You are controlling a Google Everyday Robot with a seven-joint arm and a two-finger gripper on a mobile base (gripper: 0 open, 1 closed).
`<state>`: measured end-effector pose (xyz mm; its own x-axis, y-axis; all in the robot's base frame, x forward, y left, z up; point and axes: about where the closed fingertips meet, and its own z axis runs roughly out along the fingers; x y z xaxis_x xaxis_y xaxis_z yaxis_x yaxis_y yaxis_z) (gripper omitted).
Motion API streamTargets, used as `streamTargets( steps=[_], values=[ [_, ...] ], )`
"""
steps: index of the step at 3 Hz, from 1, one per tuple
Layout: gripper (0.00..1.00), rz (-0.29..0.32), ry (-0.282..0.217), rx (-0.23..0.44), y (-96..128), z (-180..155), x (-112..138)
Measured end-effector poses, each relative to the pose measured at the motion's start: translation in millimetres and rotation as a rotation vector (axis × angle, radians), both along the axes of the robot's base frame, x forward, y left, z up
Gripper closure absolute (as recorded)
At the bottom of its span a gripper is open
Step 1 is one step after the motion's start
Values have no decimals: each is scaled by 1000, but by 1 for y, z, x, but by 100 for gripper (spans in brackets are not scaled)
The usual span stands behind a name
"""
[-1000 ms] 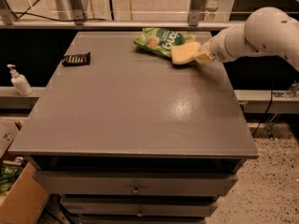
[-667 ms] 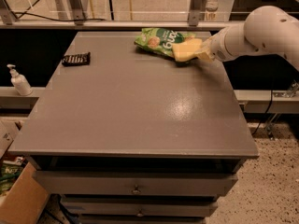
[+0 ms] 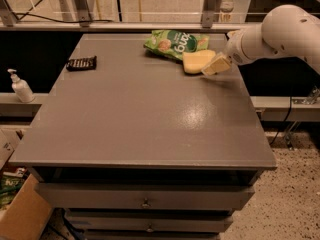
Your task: Move sponge near green rice chip bag
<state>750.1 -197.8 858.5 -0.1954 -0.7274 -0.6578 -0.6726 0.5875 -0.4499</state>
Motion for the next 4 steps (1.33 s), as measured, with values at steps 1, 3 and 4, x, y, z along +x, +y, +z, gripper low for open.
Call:
streamTargets(
  steps=[1, 3, 4],
  values=[
    [0, -3, 0, 2, -3, 1, -2],
    [0, 7, 31, 104, -38, 21, -29],
    [0, 20, 51, 167, -61, 30, -49]
  ],
)
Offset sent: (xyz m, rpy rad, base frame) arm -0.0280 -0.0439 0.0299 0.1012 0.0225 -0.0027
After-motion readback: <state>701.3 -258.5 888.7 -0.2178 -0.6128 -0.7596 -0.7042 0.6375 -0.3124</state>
